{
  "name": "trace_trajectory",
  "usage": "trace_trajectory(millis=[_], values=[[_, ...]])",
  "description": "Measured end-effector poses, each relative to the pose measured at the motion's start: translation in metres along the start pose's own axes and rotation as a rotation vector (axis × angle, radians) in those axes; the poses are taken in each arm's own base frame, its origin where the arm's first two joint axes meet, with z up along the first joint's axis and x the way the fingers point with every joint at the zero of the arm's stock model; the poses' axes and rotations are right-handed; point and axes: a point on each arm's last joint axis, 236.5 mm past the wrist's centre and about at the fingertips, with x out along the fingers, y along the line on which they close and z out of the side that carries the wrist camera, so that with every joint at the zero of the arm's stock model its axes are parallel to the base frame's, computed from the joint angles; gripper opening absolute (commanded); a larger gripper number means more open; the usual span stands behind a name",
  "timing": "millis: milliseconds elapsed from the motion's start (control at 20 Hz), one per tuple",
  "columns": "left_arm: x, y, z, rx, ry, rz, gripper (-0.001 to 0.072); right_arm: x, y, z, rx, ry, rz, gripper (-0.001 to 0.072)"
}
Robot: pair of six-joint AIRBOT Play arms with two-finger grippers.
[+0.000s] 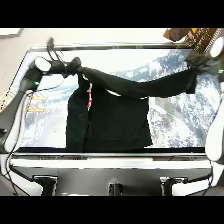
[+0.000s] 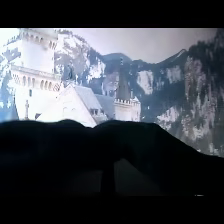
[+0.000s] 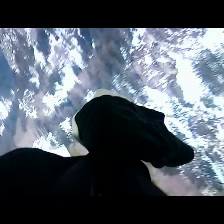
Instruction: Fold the clothes and pants, and hang the long-sleeved shirts on hangers.
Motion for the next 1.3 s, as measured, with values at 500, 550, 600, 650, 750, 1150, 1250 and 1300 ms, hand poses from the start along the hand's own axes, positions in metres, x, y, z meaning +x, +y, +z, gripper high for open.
trace_trajectory(millis=[500, 550, 600, 650, 750, 1150, 1250, 1300], values=[[-0.025, 0.031, -0.026, -0.075, 0.192, 0.035, 0.0619, 0.027, 0.002, -0.052, -0.178, 0.225, 0.025, 0.0456], [-0.043, 0.031, -0.023, -0.061, 0.198, 0.047, 0.062, 0.014, -0.007, -0.047, -0.204, 0.213, 0.021, 0.0491], [-0.062, 0.032, -0.022, -0.04, 0.208, 0.07, 0.062, 0.003, -0.018, -0.043, -0.218, 0.208, 0.016, 0.0541], [-0.078, 0.034, -0.024, -0.022, 0.222, 0.095, 0.062, -0.008, -0.029, -0.042, -0.22, 0.209, 0.021, 0.0553], [-0.109, 0.042, -0.033, 0.005, 0.244, 0.152, 0.0619, -0.022, -0.051, -0.055, -0.201, 0.254, 0.05, 0.0557], [-0.14, 0.048, -0.164, -0.046, 0.417, 0.17, 0.0619, -0.028, -0.083, -0.236, -0.063, 0.577, 0.246, 0.0561], [-0.132, 0.048, -0.202, -0.052, 0.476, 0.168, 0.0619, -0.022, -0.082, -0.277, -0.038, 0.637, 0.27, 0.0651], [-0.129, 0.049, -0.216, -0.06, 0.496, 0.172, 0.0619, -0.019, -0.082, -0.295, -0.026, 0.663, 0.278, 0.0651]])
